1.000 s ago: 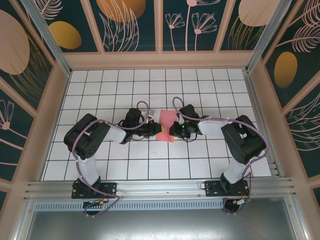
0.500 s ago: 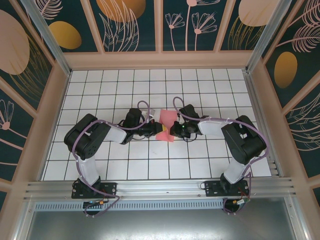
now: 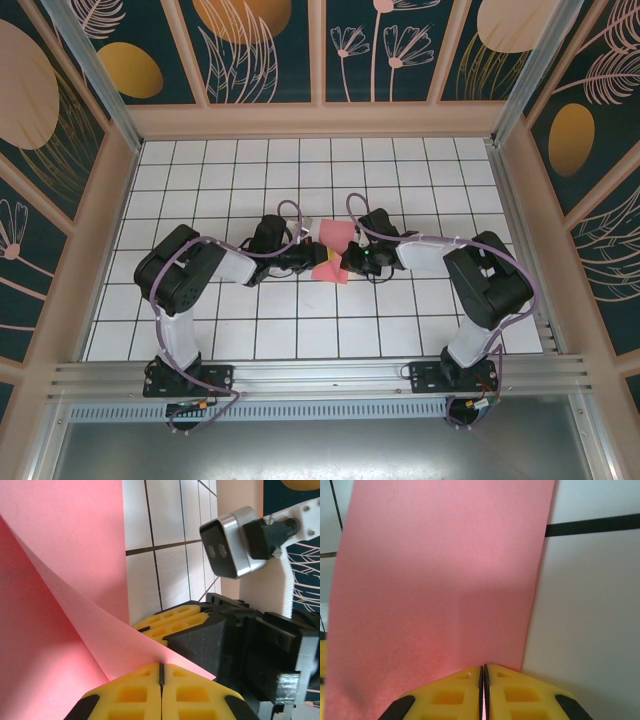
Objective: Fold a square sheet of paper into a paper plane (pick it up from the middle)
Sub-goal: Fold the triangle a second time at the center of the table.
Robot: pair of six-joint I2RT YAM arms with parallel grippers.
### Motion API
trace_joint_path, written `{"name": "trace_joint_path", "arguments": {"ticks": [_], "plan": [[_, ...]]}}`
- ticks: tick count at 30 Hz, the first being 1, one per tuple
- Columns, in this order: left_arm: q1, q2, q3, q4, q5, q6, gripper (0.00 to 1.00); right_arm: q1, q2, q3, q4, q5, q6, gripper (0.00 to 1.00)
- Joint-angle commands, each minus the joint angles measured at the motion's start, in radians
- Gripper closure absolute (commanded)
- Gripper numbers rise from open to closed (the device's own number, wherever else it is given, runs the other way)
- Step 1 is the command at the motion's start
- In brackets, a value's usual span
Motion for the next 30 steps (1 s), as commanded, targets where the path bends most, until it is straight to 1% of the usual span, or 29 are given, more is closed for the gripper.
{"name": "trace_joint_path", "arguments": {"ticks": [1,4,7,10,11,15,17,21,26,30], "plan": [[-0.007,0.020,0.026,0.012,-0.004,-0.001,0.92,-0.008,-0.060,-0.003,0.022,0.023,0.013,0.86],[-0.007,0.026,0.030,0.011,-0.005,-0.002,0.92,-0.017,-0.105,-0.032,0.043,0.028,0.024,0.83],[-0.008,0.029,0.032,0.009,-0.006,-0.003,0.92,-0.022,-0.162,-0.060,0.036,0.058,0.039,0.77],[-0.007,0.031,0.035,0.007,-0.011,-0.003,0.92,-0.023,-0.218,-0.094,0.033,0.083,0.053,0.75],[-0.008,0.031,0.036,0.007,-0.011,-0.003,0.92,-0.044,-0.238,-0.108,0.041,0.085,0.058,0.73],[-0.008,0.032,0.034,0.003,-0.013,-0.001,0.92,-0.057,-0.305,-0.164,0.141,0.019,0.065,0.63],[-0.008,0.032,0.034,0.001,-0.013,-0.001,0.93,-0.057,-0.307,-0.171,0.180,-0.025,0.066,0.60],[-0.007,0.028,0.034,-0.003,-0.017,-0.001,0.93,-0.054,-0.276,-0.165,0.230,-0.097,0.066,0.57],[-0.008,0.029,0.036,-0.005,-0.019,0.001,0.93,-0.049,-0.233,-0.139,0.231,-0.114,0.048,0.57],[-0.007,0.026,0.037,-0.008,-0.019,0.000,0.93,-0.046,-0.185,-0.114,0.214,-0.119,0.033,0.60]]}}
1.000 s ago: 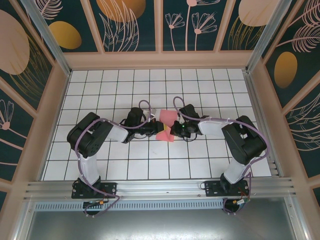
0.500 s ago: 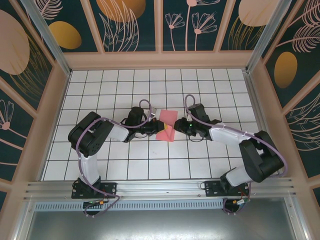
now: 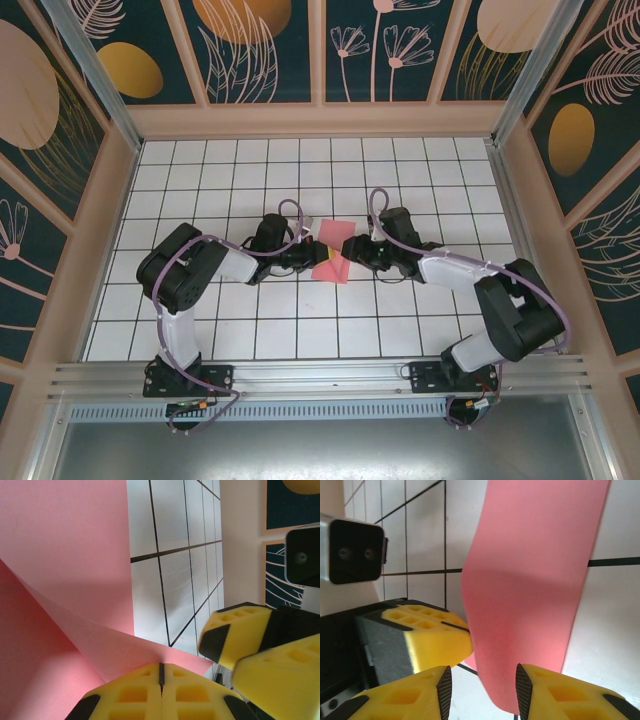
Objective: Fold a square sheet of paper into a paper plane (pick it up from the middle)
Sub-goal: Fold the triangle a second time at the center of the table.
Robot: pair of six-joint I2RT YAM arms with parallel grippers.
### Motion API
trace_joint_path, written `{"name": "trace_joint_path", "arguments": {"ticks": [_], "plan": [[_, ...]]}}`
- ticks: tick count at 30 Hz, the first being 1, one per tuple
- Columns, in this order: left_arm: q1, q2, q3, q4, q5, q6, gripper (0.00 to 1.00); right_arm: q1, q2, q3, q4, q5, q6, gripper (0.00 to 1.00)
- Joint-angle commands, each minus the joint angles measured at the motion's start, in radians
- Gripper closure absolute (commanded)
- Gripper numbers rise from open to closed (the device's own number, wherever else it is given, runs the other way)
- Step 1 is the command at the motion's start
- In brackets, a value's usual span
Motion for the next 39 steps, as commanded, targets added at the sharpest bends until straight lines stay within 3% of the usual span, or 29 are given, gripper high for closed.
{"name": "trace_joint_path", "arguments": {"ticks": [1,5,14,39], "plan": [[-0.008,0.009,0.020,-0.002,-0.007,-0.001,0.93,0.009,0.038,0.037,0.020,-0.031,-0.023,0.61],[-0.007,0.010,0.022,-0.006,-0.006,0.002,0.93,0.009,0.069,0.054,0.027,-0.046,-0.033,0.66],[-0.008,-0.011,0.029,-0.010,0.000,0.001,0.93,0.003,0.110,0.082,-0.024,-0.002,-0.073,0.92],[-0.010,0.022,0.108,-0.113,-0.001,0.056,0.90,-0.036,0.241,0.155,-0.109,0.033,-0.179,0.94]]}}
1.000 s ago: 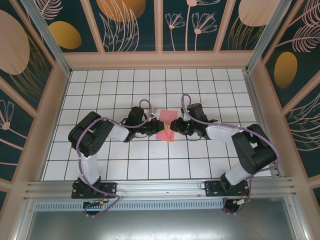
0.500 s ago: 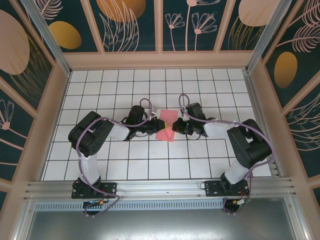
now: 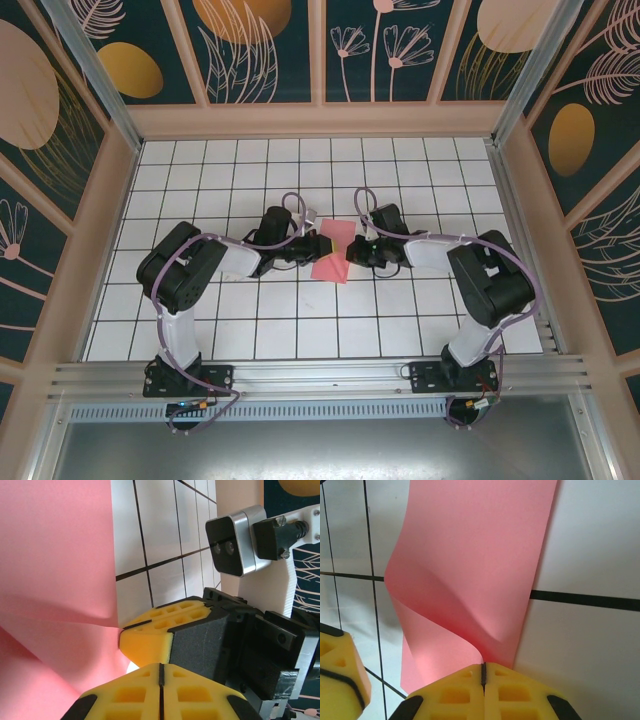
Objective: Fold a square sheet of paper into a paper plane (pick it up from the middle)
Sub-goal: Fold the triangle a second time at the center of the table.
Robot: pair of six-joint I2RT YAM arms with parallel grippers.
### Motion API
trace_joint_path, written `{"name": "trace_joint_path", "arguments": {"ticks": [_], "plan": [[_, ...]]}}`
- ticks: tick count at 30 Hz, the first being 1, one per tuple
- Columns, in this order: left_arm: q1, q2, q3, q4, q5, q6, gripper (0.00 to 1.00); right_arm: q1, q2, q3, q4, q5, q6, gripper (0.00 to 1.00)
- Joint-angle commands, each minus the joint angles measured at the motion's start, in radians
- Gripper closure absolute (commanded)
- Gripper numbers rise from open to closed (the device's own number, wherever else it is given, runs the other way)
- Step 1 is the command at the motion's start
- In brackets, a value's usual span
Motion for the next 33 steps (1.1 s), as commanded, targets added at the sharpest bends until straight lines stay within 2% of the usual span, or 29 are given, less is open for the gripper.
{"name": "trace_joint_path", "arguments": {"ticks": [1,10,33], "plan": [[-0.008,0.025,0.031,-0.035,-0.005,0.035,0.90,-0.010,0.026,0.035,-0.026,0.000,-0.041,0.94],[-0.021,0.032,0.072,-0.160,-0.072,0.099,0.91,-0.017,0.047,0.061,-0.044,0.000,-0.070,0.94],[-0.022,0.066,0.119,-0.196,-0.080,0.119,0.92,-0.022,0.079,0.105,-0.074,-0.001,-0.112,0.94]]}}
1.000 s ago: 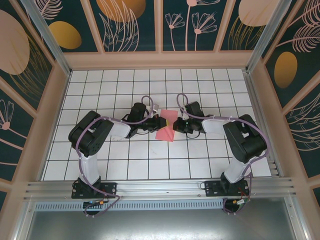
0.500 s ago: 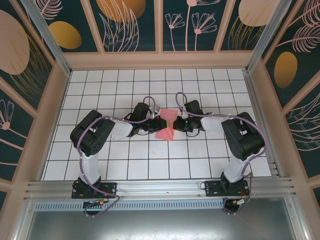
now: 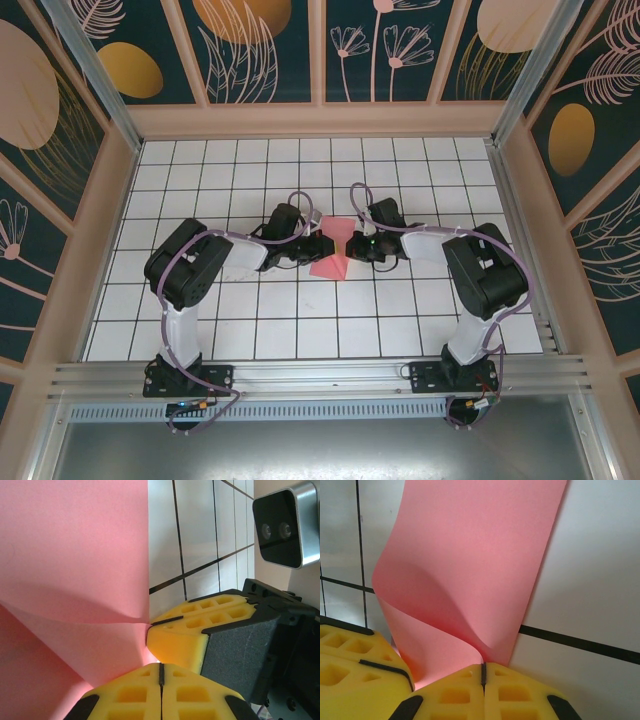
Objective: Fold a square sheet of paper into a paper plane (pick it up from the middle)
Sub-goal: Fold the triangle a second time at the center of the table.
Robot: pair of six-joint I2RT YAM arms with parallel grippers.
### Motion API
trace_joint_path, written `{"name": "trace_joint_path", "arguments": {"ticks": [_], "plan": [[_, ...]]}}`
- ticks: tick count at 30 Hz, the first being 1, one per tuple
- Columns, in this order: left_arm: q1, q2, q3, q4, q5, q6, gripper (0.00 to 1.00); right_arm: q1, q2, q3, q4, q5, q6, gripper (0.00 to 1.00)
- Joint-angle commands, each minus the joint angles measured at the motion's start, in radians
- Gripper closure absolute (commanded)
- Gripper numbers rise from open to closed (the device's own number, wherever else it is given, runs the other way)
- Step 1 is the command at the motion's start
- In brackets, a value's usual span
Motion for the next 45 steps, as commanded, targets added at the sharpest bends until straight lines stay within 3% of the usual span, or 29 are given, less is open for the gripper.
{"name": "trace_joint_path", "arguments": {"ticks": [1,32,45], "plan": [[-0.005,0.018,0.027,-0.016,-0.004,0.025,0.92,-0.006,0.020,0.026,-0.018,-0.002,-0.029,0.94],[-0.005,0.038,0.037,-0.037,-0.023,0.029,0.93,-0.011,0.041,0.059,-0.037,0.014,-0.078,0.95],[-0.005,-0.064,-0.013,0.019,-0.030,0.041,0.92,-0.011,0.013,0.058,-0.032,0.003,-0.131,0.96]]}}
